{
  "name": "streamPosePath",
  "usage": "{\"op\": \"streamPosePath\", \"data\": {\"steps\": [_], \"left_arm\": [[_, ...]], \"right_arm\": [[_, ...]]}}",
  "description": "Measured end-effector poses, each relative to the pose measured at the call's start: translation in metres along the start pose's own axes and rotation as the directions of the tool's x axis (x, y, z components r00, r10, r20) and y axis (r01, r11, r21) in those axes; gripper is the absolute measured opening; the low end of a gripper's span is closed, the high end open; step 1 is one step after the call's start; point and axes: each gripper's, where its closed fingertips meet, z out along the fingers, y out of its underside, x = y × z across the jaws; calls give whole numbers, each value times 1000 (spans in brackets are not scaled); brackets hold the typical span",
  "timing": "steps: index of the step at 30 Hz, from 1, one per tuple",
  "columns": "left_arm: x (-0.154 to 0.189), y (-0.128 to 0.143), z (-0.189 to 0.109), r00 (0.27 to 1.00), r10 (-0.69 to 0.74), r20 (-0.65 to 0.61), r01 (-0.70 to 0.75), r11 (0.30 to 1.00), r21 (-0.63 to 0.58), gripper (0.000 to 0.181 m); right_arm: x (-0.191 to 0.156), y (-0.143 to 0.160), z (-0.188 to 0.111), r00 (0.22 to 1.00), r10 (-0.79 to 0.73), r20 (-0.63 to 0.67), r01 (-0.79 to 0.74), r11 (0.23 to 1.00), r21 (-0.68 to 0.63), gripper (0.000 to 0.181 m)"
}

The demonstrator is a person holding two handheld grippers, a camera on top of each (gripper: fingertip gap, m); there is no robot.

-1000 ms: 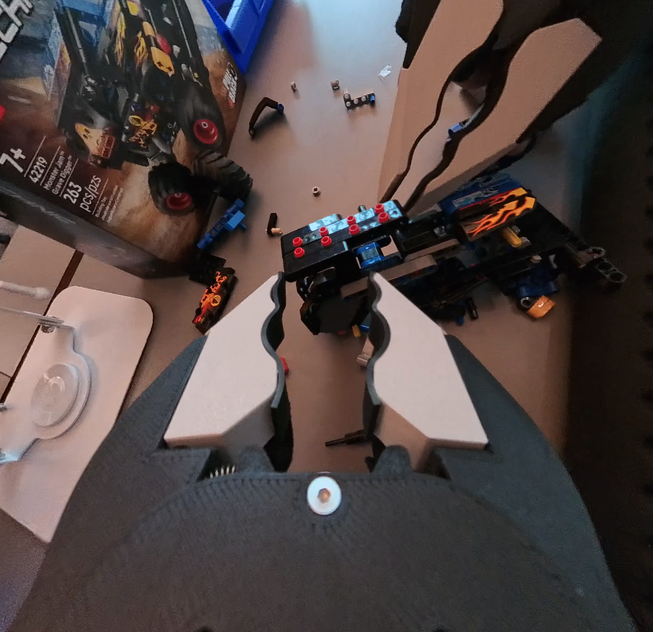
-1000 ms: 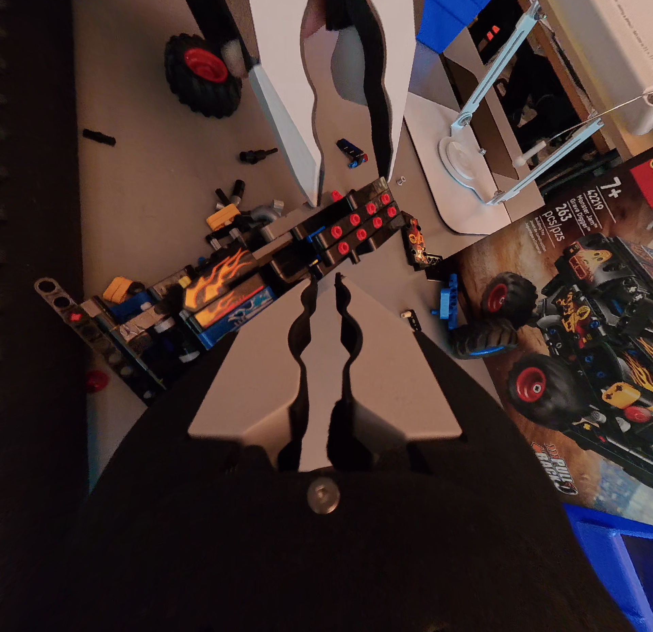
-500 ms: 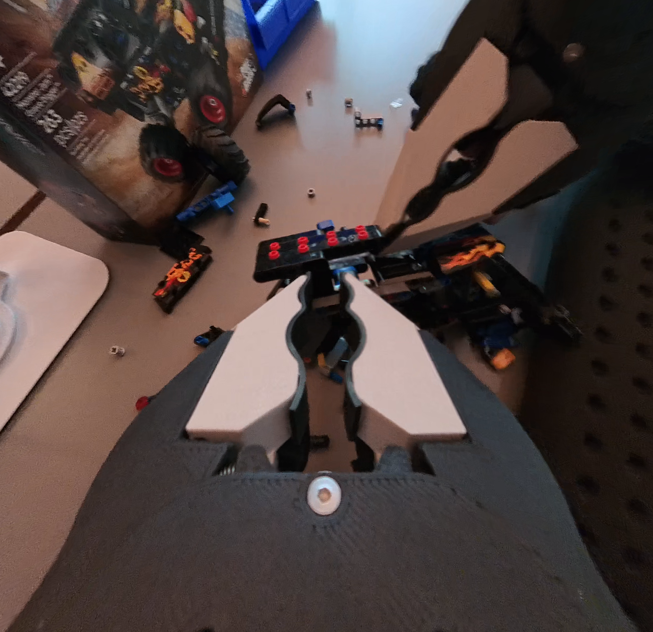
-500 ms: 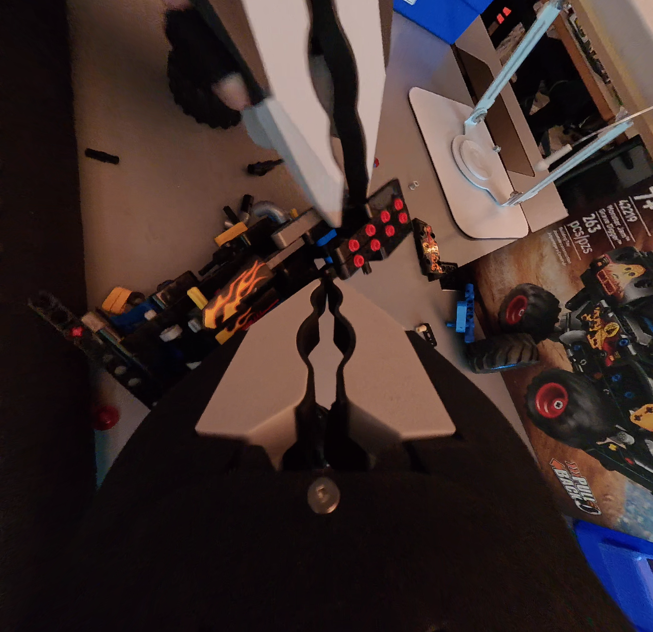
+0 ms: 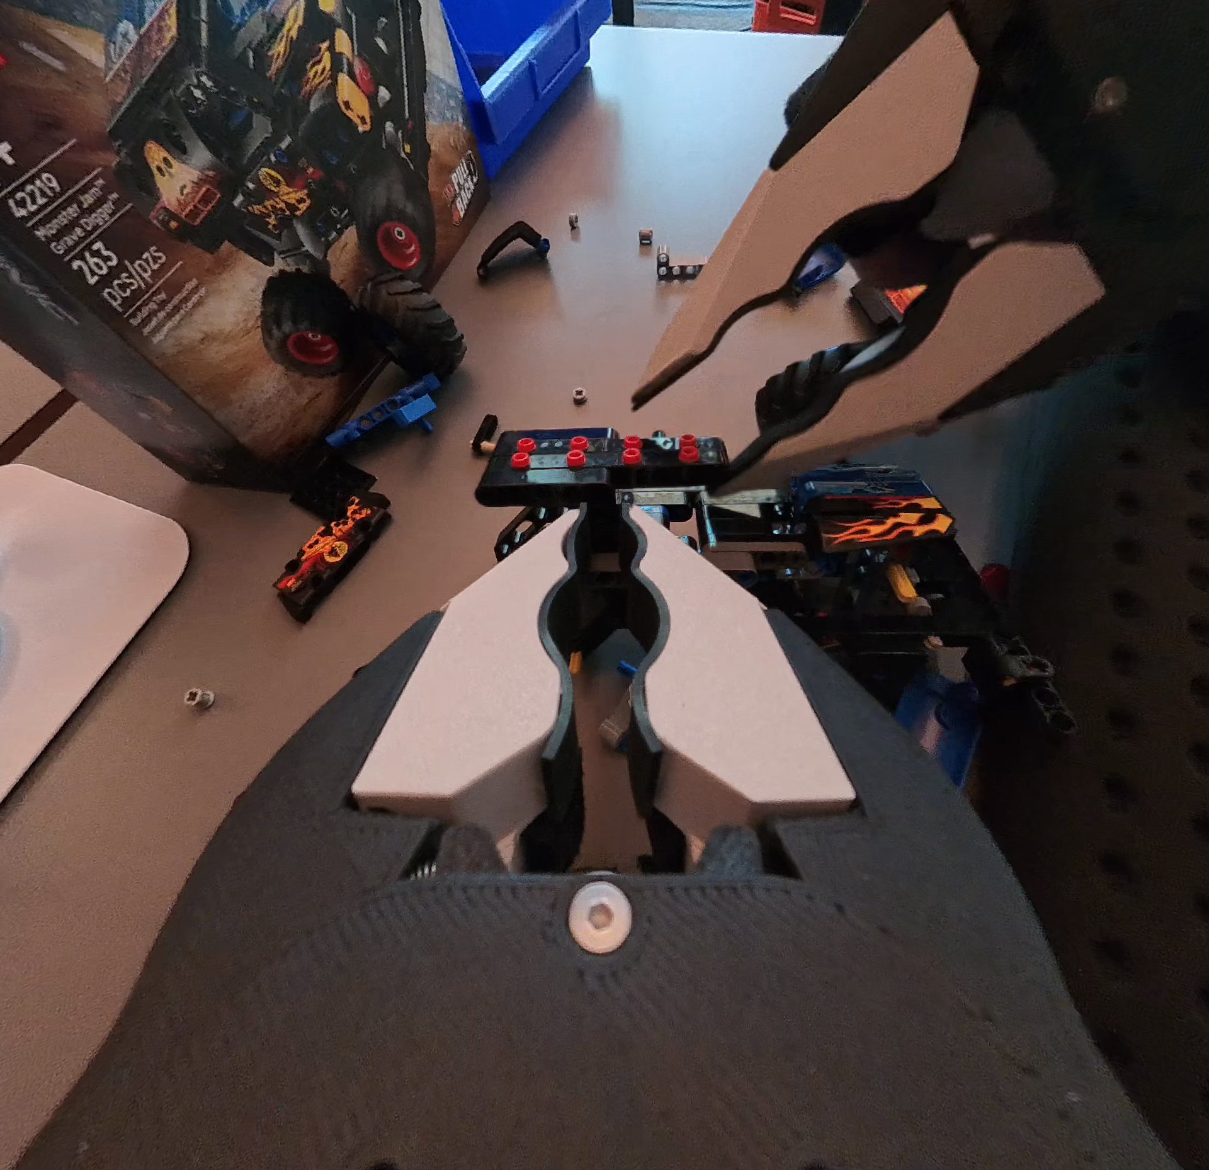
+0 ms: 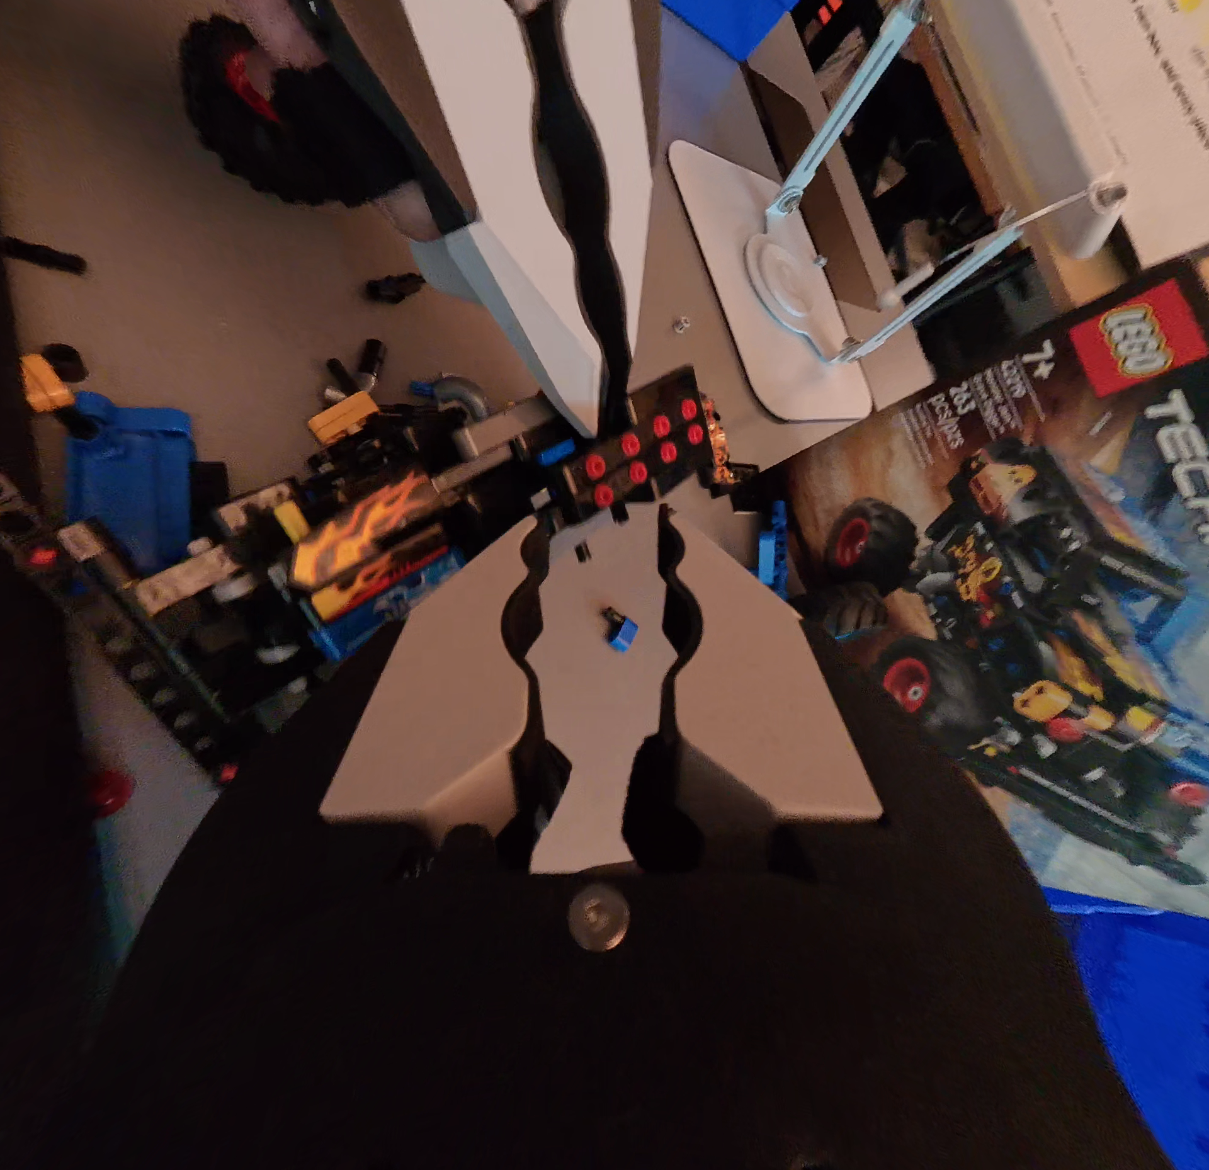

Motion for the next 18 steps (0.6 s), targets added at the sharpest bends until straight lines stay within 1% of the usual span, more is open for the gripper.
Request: {"op": "streamPosePath", "data": {"steps": [2,4,6,9,11,13,15,17,18], "left_arm": [[2,-2,3,1000,17,4,-17,1000,-5,4],[-2,-3,4,999,39,30,-39,999,-10,5],[-4,-3,7,1000,17,25,-17,1000,-3,6],[-7,-5,12,1000,17,15,-17,1000,-4,6],[-8,-8,14,998,53,37,-53,999,-5,6],[-9,-8,15,995,79,53,-79,997,-10,5],[-11,-9,17,996,72,60,-73,997,4,5],[-11,-8,18,996,75,57,-76,997,12,4],[-10,-9,18,998,53,44,-54,998,28,4]], "right_arm": [[0,-6,7,997,-57,-46,56,998,-7,30],[5,-6,12,994,-71,-80,69,997,-30,24],[8,-4,14,987,-111,-114,105,993,-60,20],[12,0,15,974,-166,-157,150,983,-109,19],[16,-2,13,962,-194,-192,174,978,-117,20],[17,-2,14,952,-215,-219,186,972,-143,20],[19,2,16,942,-239,-234,195,961,-194,18],[21,6,18,950,-211,-229,168,967,-193,16],[21,8,18,953,-199,-227,157,970,-187,15]]}}
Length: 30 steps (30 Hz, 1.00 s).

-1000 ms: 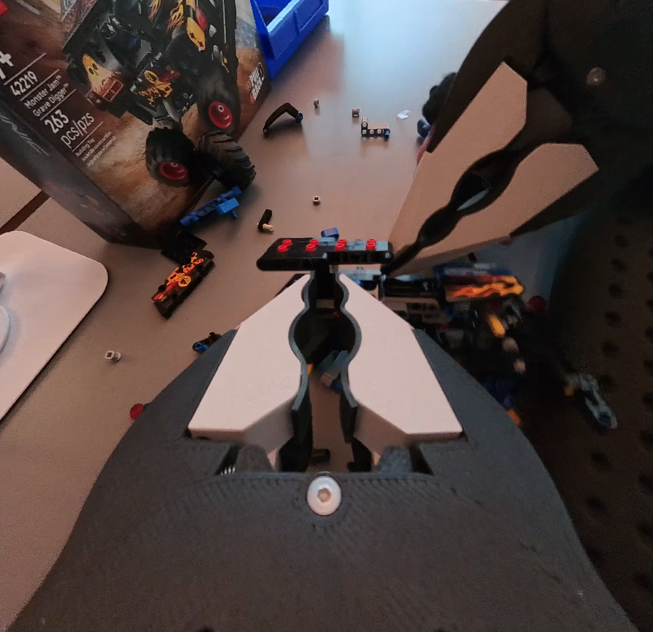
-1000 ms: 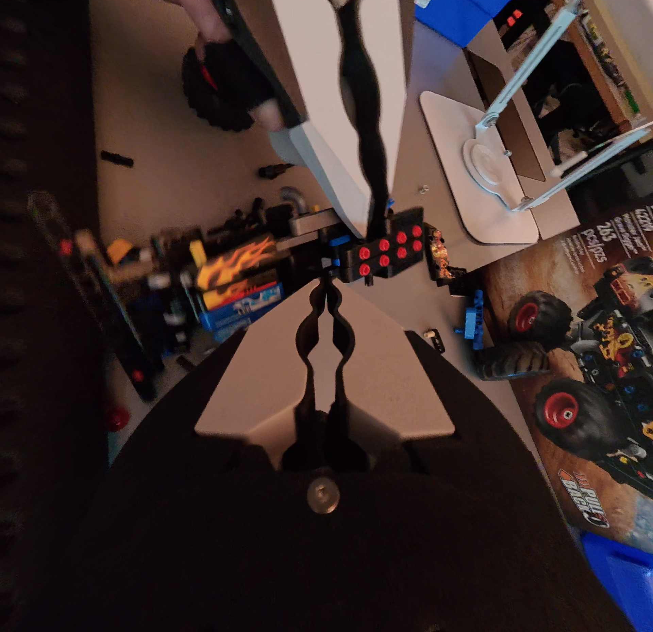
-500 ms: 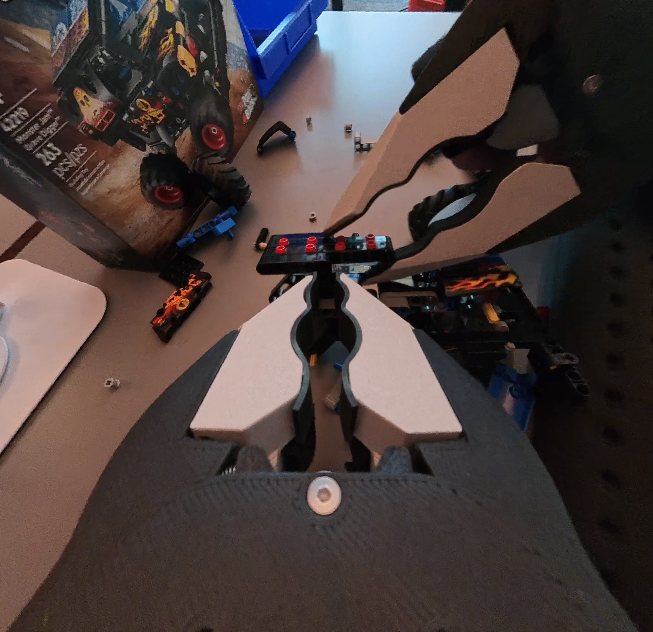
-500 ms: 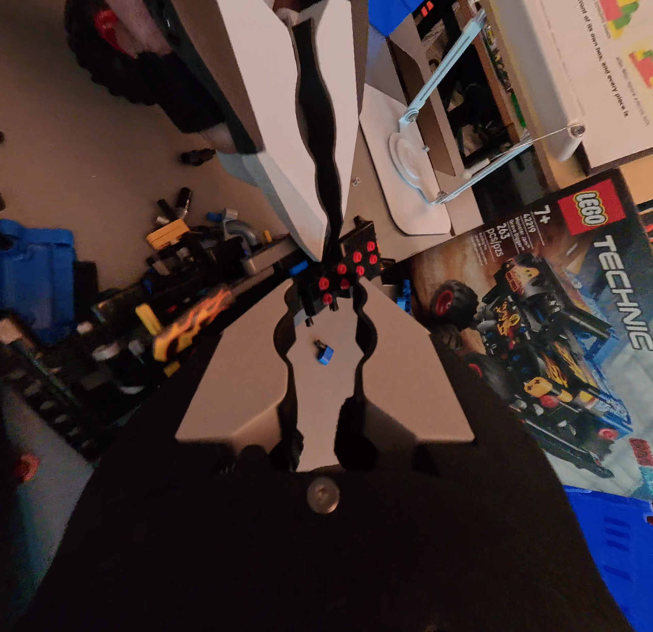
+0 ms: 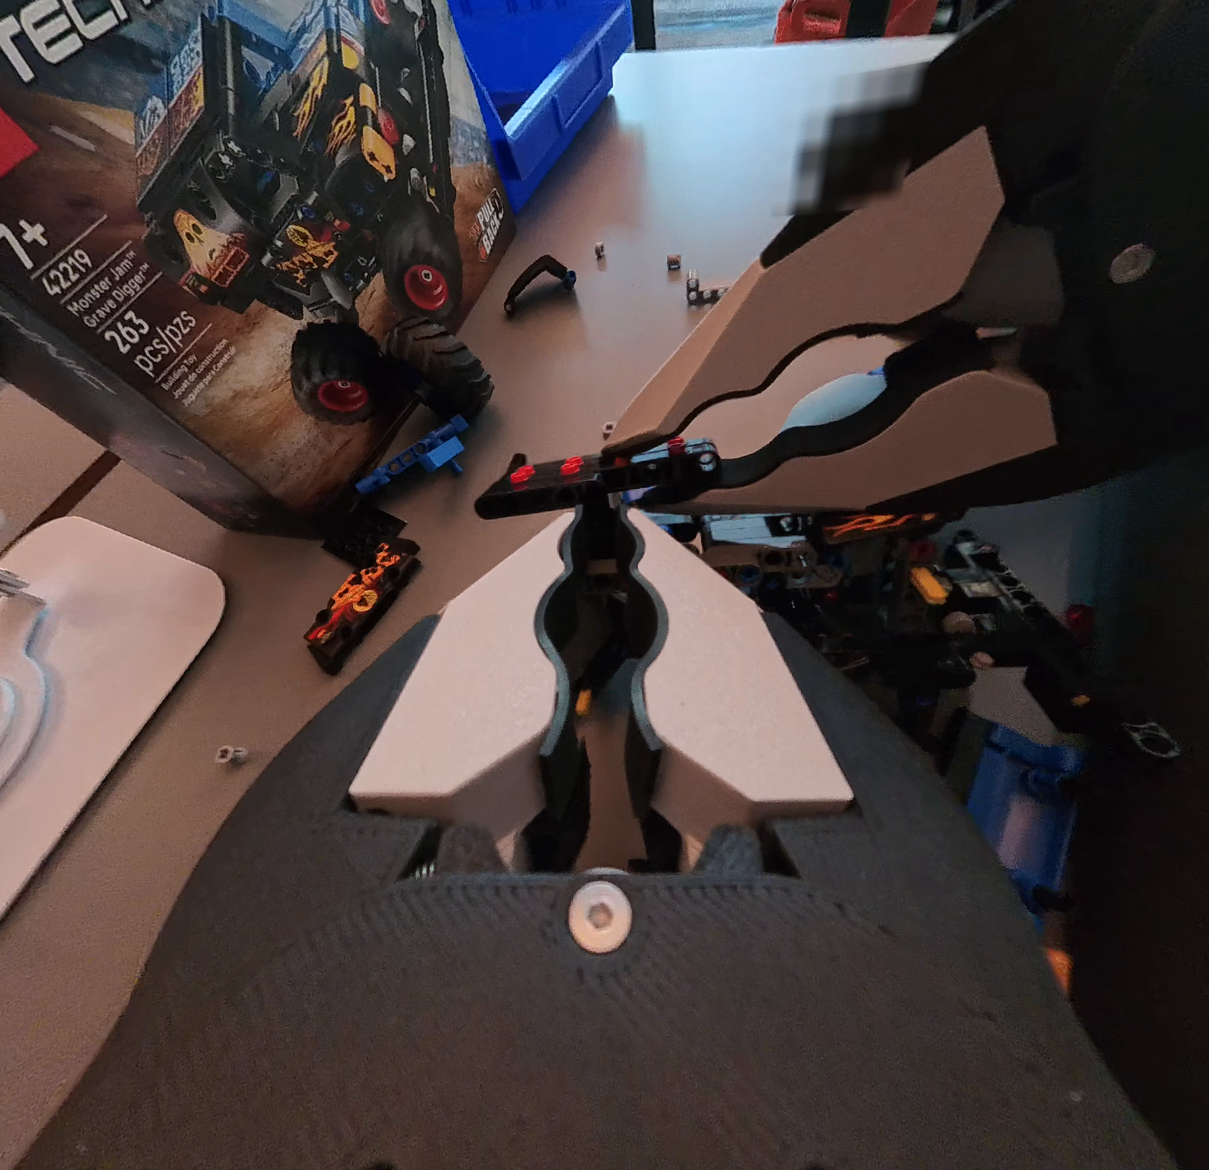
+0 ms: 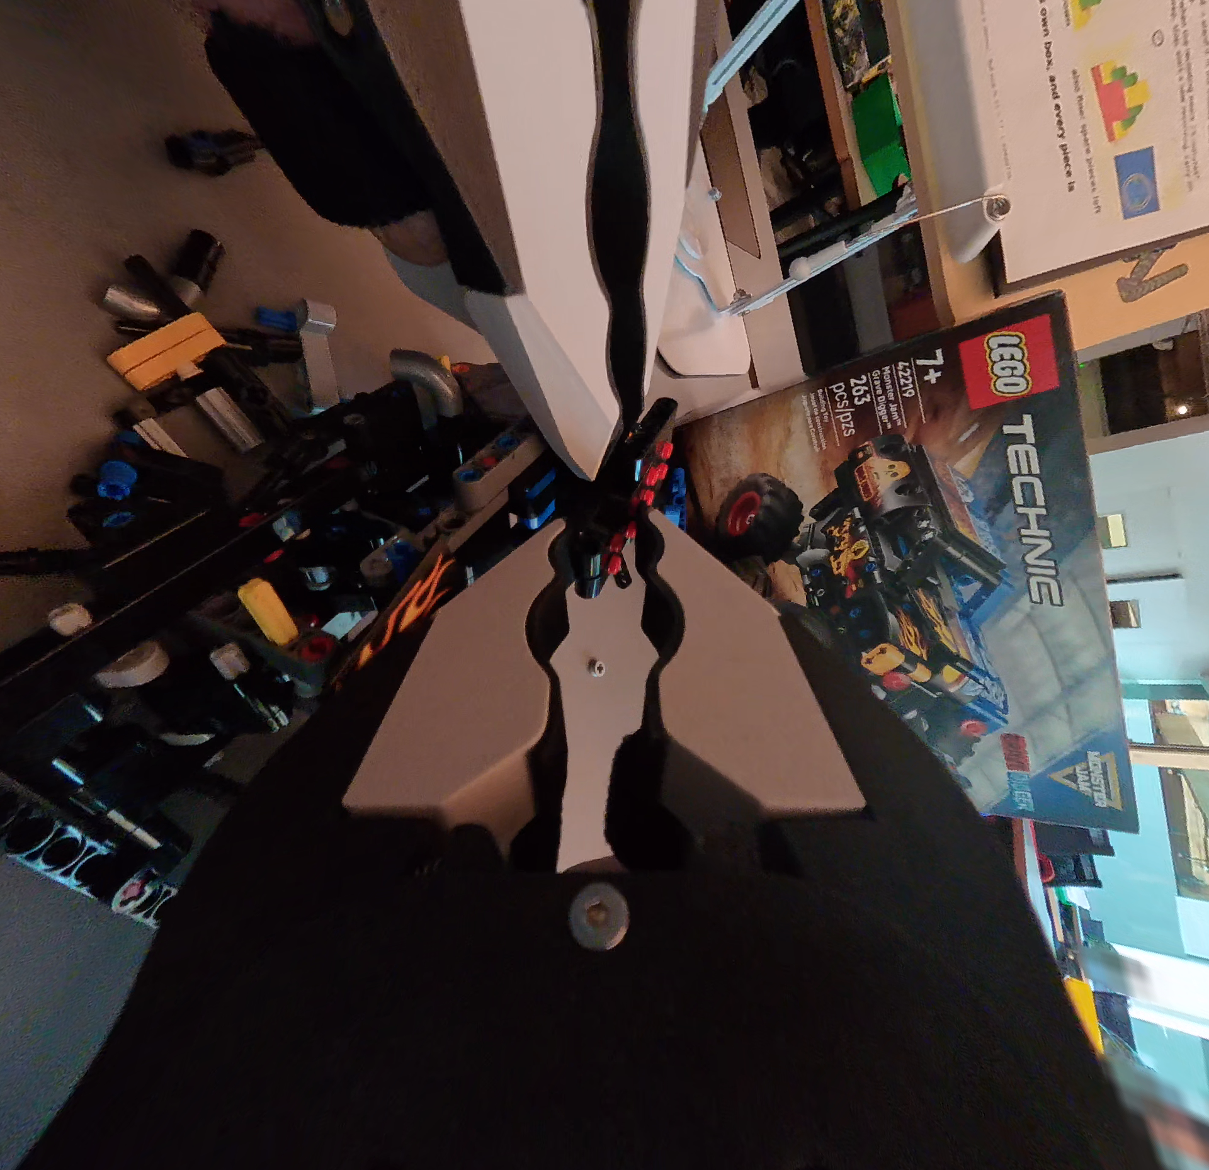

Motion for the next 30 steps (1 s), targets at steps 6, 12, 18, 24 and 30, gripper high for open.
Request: {"op": "streamPosePath", "data": {"steps": [6,12,18,24,30], "left_arm": [[0,-10,-5,994,-101,-37,105,989,106,2],[4,-20,-13,981,-163,-109,182,964,192,3],[9,-28,-27,972,-161,-172,201,948,248,3],[8,-35,-38,958,-184,-218,246,920,306,0],[-8,-33,-49,967,-165,-192,222,917,333,0]], "right_arm": [[6,1,-2,996,82,-36,-80,996,50,12],[9,-3,-9,988,153,-35,-147,981,128,11],[14,-14,-20,974,227,5,-223,949,225,10],[10,-11,-21,953,290,89,-304,922,241,9],[15,-13,-22,924,353,144,-380,884,272,11]]}}
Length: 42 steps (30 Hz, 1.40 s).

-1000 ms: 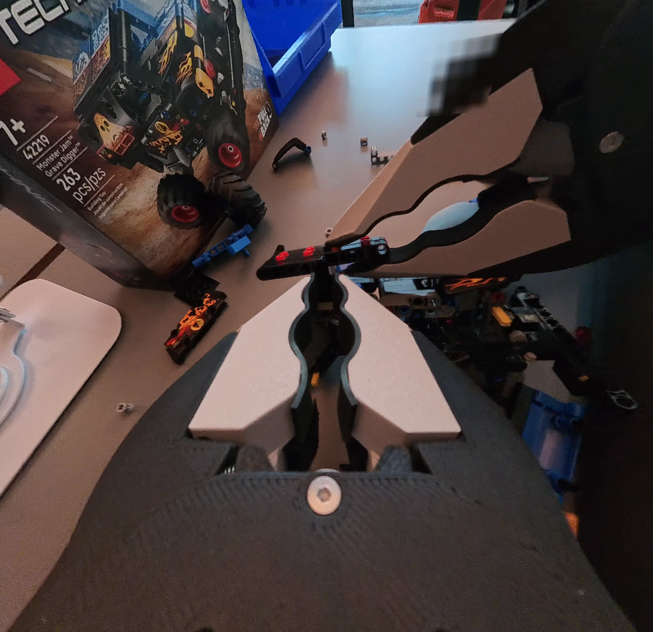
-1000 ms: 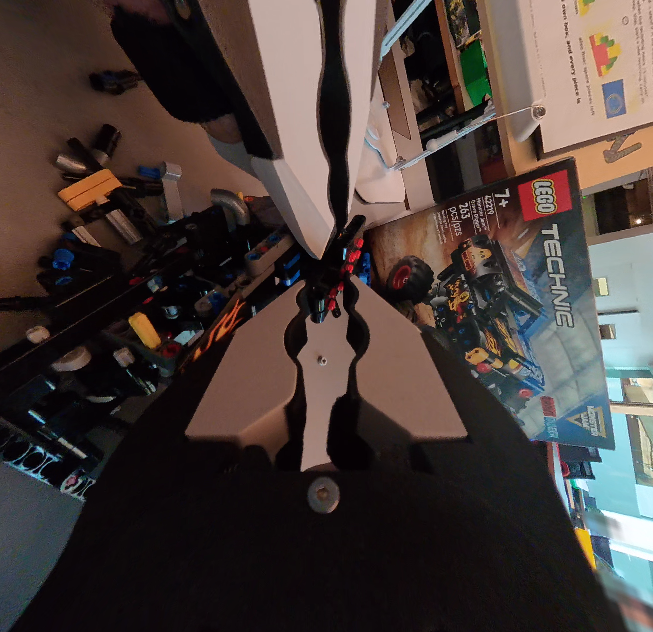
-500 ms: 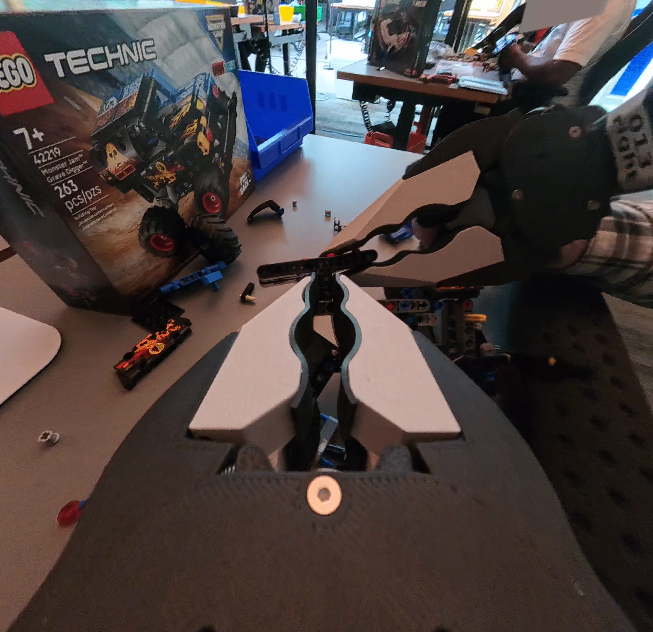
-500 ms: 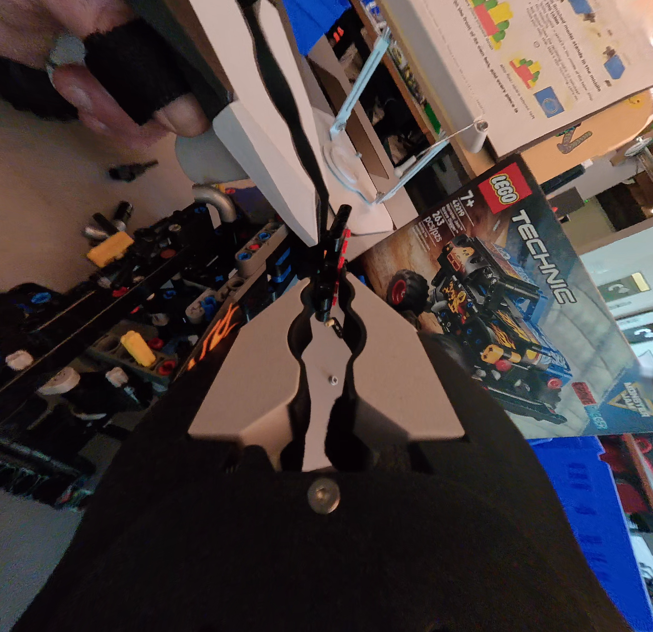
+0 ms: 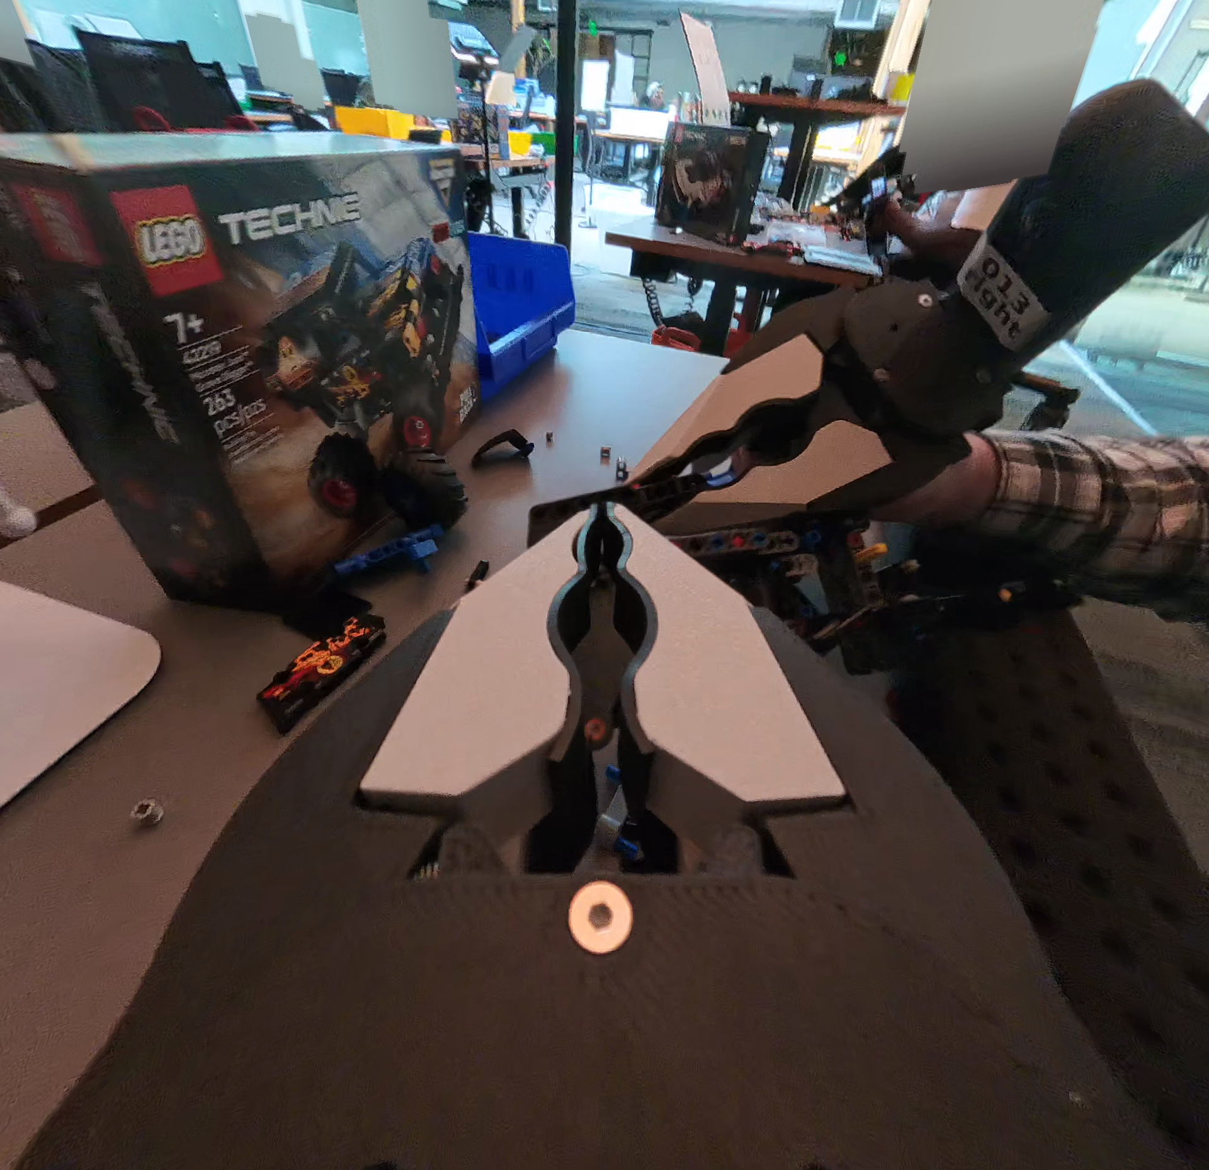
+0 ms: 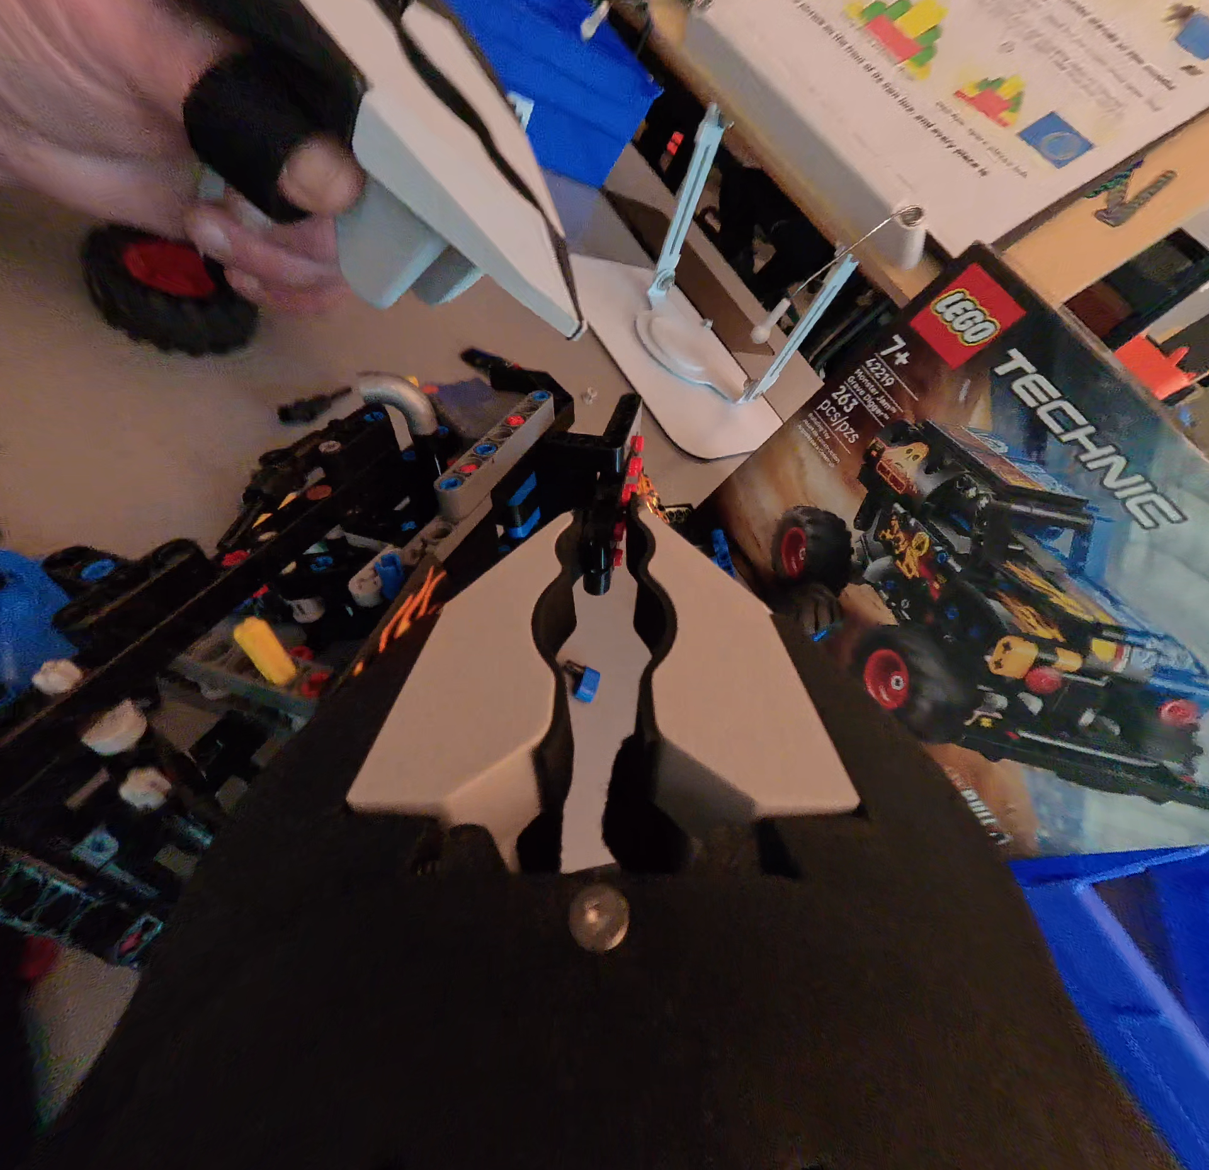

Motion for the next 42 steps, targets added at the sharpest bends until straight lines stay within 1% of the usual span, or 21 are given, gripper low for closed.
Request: {"op": "streamPosePath", "data": {"steps": [2,3,5,8,9,10,12,14,16,19,23,24,26,28,30,31,33,34,36,39,42], "left_arm": [[6,3,1,999,42,-33,-43,998,-38,0],[6,1,-3,997,69,-25,-70,997,-38,7],[9,-9,-10,986,168,-9,-168,986,-20,21],[9,5,-7,948,319,15,-314,940,-135,34],[7,11,-6,945,326,19,-319,933,-166,40],[11,16,-4,950,313,-14,-310,933,-183,40],[16,25,-1,938,341,-53,-344,913,-217,29],[16,47,7,920,381,-96,-391,864,-319,27],[15,65,16,922,371,-109,-384,842,-380,37],[21,66,22,931,338,-136,-364,853,-373,34],[15,67,27,935,344,-88,-351,855,-381,32],[11,67,28,932,357,-64,-352,850,-391,29],[11,69,30,946,319,-61,-315,856,-409,23],[10,70,30,952,304,-48,-295,858,-421,24],[10,70,29,949,313,-35,-296,849,-437,23],[10,70,28,948,317,-28,-297,847,-441,24],[6,70,25,953,304,-6,-273,849,-452,22],[6,70,24,959,285,-5,-257,858,-445,22],[8,71,25,969,245,-16,-228,874,-429,24],[3,71,25,970,242,12,-215,879,-425,24],[1,71,24,971,238,30,-204,883,-422,26]], "right_arm": [[-3,4,-1,999,-11,38,11,1000,7,12],[-4,6,-4,998,16,62,-17,1000,17,12],[2,6,-7,999,20,42,-21,999,27,12],[-8,-2,-5,996,-7,90,1,998,66,13],[-10,-1,-4,994,0,110,-7,998,64,14],[-13,2,-3,989,27,145,-36,998,56,15],[-19,8,0,976,71,207,-79,996,30,16],[-25,16,6,961,106,255,-104,994,-19,18],[-22,19,10,957,126,261,-116,992,-55,23],[-15,24,5,958,144,246,-124,988,-93,26],[5,18,-18,966,185,180,-166,980,-113,20],[1,10,-24,960,200,198,-181,977,-109,14],[-18,-4,-30,941,227,252,-194,970,-149,16],[-34,-1,-23,944,214,251,-154,959,-239,18],[-36,18,-10,964,184,191,-105,927,-360,21],[-39,24,-5,961,191,200,-101,915,-391,20],[-45,22,3,934,268,237,-157,902,-402,18],[-46,24,5,931,271,243,-149,893,-424,10],[-45,25,9,927,288,240,-159,882,-445,10],[-43,25,14,939,266,217,-143,878,-458,10],[-43,26,15,930,306,205,-171,851,-496,9]]}}
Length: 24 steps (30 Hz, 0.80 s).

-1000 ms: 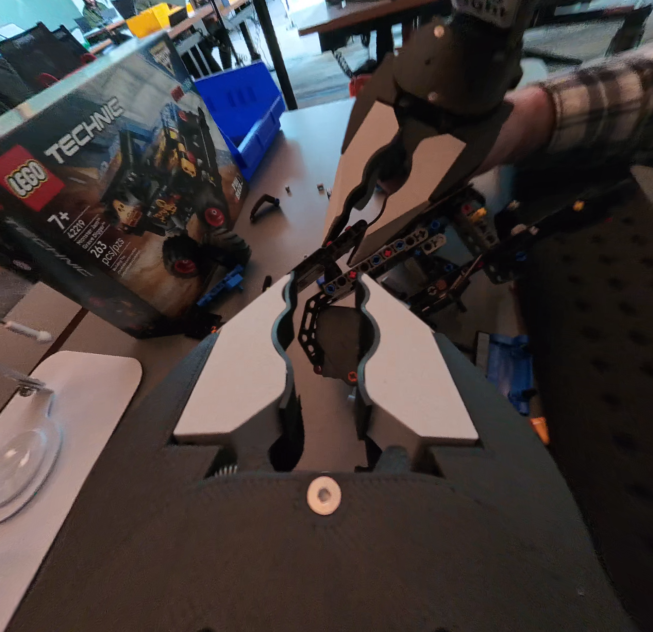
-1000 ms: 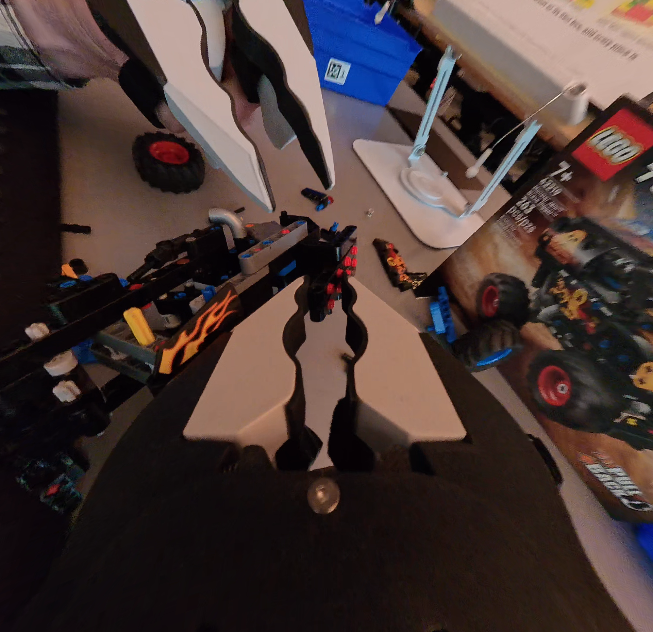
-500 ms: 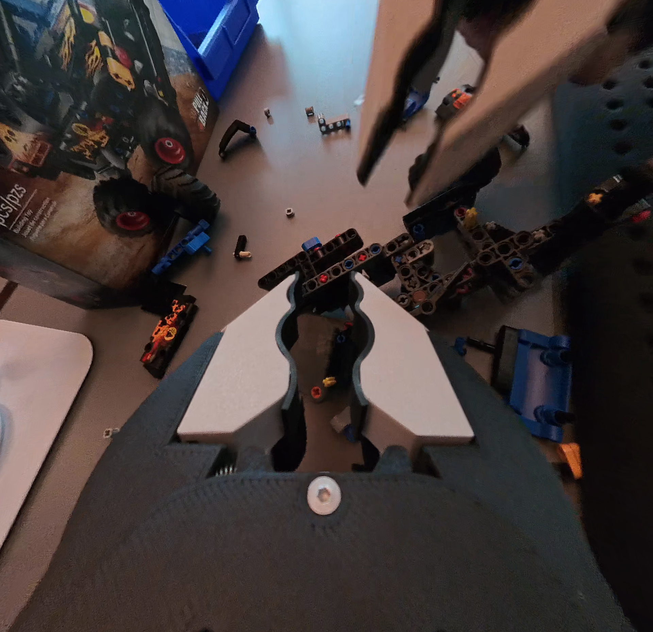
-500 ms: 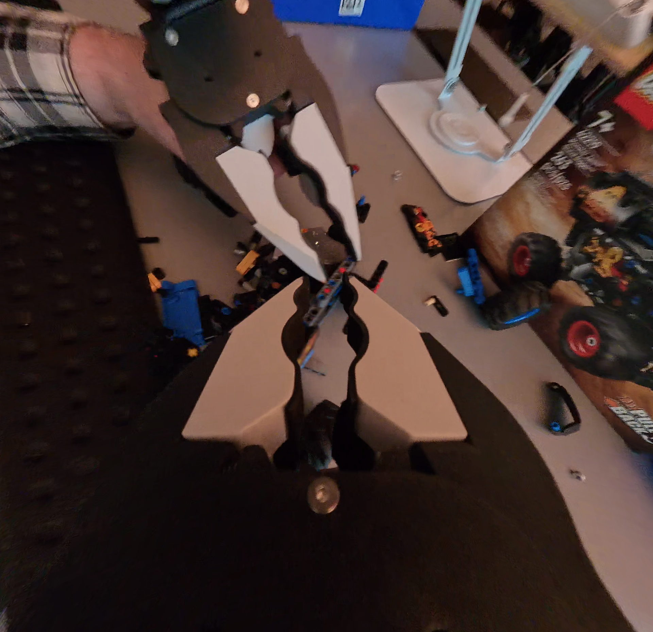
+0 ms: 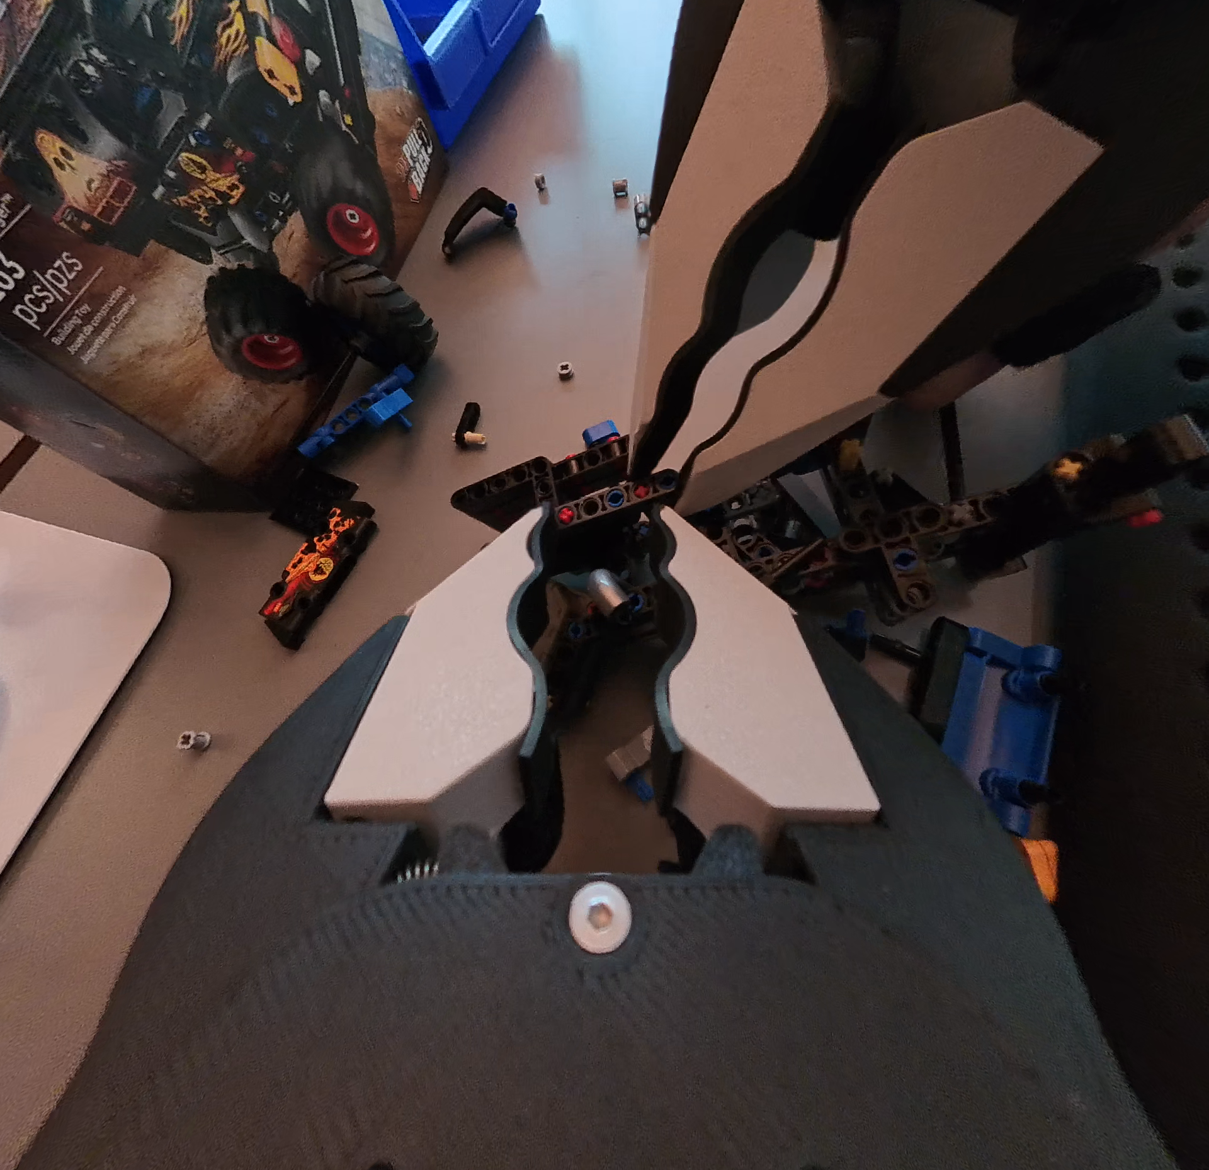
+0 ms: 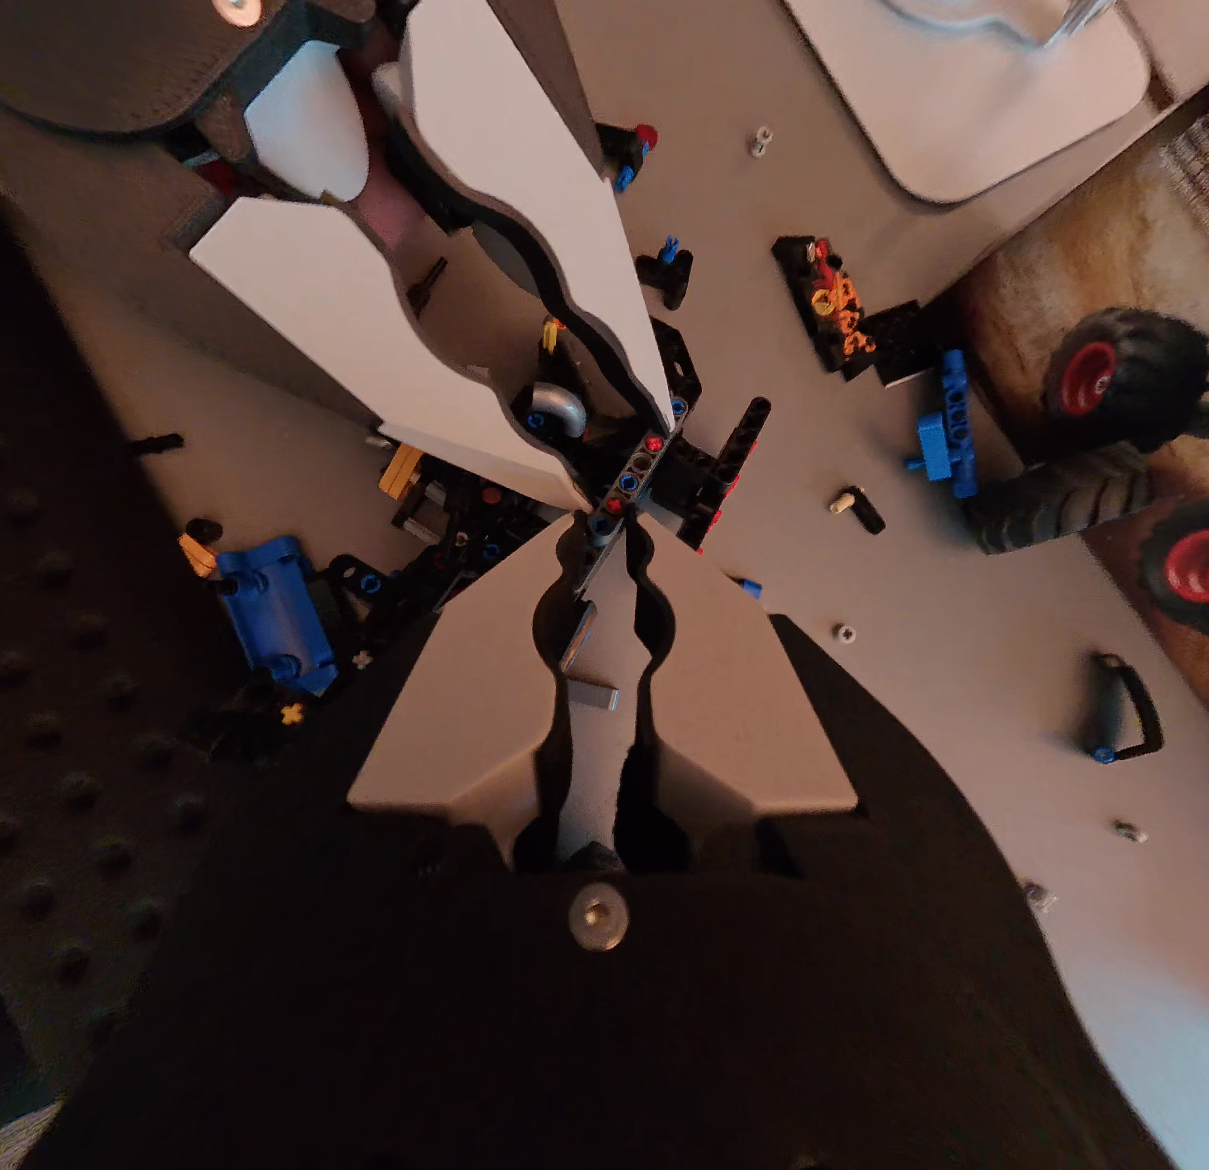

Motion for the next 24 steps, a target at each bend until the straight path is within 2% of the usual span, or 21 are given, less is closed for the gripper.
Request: {"op": "streamPosePath", "data": {"steps": [4,10,12,14,17,20,24], "left_arm": [[-4,1,1,999,-29,26,29,1000,-3,26],[-10,2,1,997,-31,66,32,999,-11,21],[-14,2,-2,996,-33,85,35,999,-13,26],[-10,-4,-6,996,-79,32,79,997,14,33],[-8,-4,-4,994,-110,9,110,994,27,28],[-8,-3,-1,992,-127,-9,127,991,31,27],[-11,4,5,995,-82,56,84,996,-25,24]], "right_arm": [[2,1,3,994,94,49,-89,990,-106,11],[7,0,10,994,96,-43,-101,985,-137,10],[9,-1,11,993,97,-70,-103,991,-87,9],[17,-1,10,987,76,-140,-81,996,-30,8],[21,-3,11,983,53,-177,-43,997,58,7],[24,-3,9,965,-31,-261,48,997,57,6],[26,-15,5,961,-32,-274,69,990,126,5]]}}
